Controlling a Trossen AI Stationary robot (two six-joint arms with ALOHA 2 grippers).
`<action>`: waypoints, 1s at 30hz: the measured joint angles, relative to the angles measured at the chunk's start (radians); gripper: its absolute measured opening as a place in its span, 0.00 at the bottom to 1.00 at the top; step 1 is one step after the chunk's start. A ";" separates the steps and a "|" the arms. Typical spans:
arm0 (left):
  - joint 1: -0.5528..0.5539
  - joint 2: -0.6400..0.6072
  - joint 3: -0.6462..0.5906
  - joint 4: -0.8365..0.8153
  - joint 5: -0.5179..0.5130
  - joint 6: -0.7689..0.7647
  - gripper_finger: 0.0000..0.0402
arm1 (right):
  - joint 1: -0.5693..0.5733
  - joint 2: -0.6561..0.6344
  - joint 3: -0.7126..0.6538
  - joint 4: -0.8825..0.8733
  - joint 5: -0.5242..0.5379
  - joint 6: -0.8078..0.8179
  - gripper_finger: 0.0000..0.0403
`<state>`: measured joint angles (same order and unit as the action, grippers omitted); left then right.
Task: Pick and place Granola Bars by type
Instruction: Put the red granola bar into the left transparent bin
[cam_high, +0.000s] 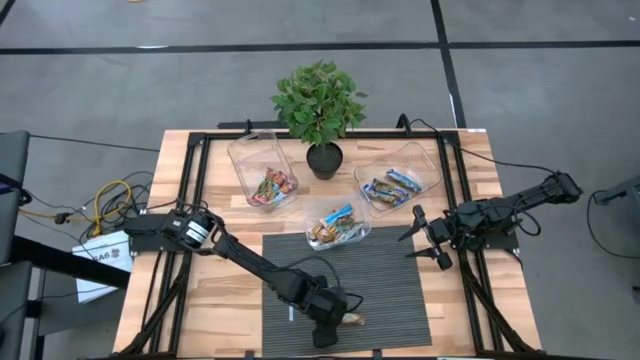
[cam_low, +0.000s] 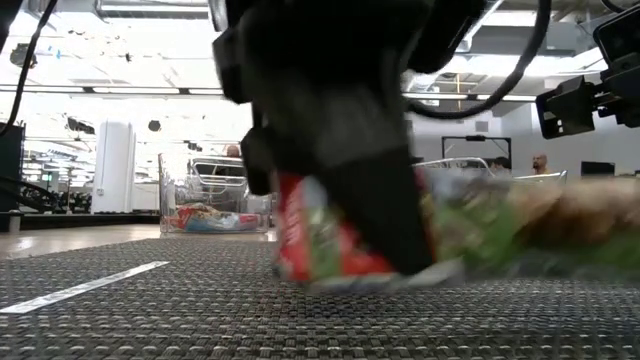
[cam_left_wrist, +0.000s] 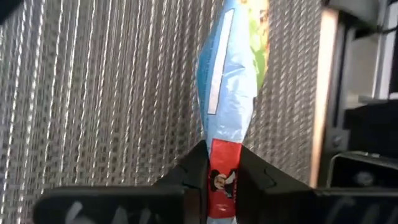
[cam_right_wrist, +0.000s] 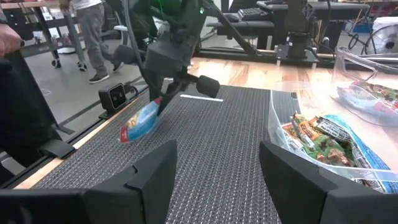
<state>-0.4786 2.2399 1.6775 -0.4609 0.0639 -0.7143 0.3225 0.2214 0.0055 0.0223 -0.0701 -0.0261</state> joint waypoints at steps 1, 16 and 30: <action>0.000 -0.005 0.000 0.007 -0.007 -0.003 0.09 | 0.000 0.000 0.000 0.000 0.000 0.000 0.55; 0.030 -0.122 0.002 0.146 -0.179 -0.002 0.09 | 0.000 0.000 0.000 0.000 0.000 0.000 0.55; 0.051 -0.265 0.002 0.340 -0.363 0.070 0.09 | 0.000 0.000 0.000 0.000 0.000 0.000 0.55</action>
<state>-0.4274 1.9753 1.6798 -0.1214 -0.2987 -0.6448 0.3225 0.2216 0.0053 0.0223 -0.0700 -0.0261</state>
